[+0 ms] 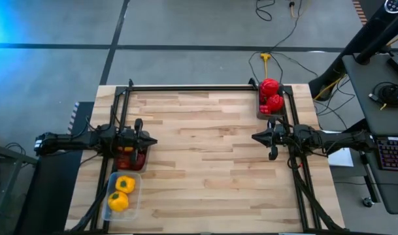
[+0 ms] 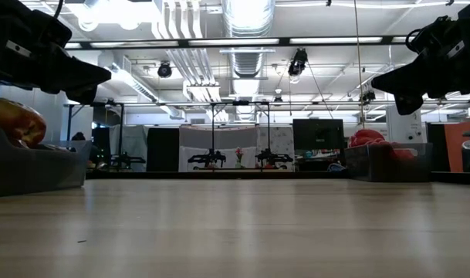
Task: Sort produce into baskets
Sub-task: Return to Home Position
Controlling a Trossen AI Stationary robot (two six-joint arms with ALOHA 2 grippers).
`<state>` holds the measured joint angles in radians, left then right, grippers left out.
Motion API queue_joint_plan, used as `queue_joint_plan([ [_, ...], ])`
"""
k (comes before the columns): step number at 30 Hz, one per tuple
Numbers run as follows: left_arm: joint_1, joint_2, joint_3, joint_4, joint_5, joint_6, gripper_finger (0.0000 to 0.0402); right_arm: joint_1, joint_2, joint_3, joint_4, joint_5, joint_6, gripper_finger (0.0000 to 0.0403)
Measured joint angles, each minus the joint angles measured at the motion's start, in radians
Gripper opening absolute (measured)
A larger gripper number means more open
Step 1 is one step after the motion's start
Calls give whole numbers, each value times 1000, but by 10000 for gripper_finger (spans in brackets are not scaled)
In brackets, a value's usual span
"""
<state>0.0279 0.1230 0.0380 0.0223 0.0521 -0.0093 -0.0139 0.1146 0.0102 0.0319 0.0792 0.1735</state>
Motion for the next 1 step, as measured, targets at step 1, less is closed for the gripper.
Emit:
queue_joint_plan([
  [1,0,0,0,0,0,0,9,0,0,0,0,0,1,22],
])
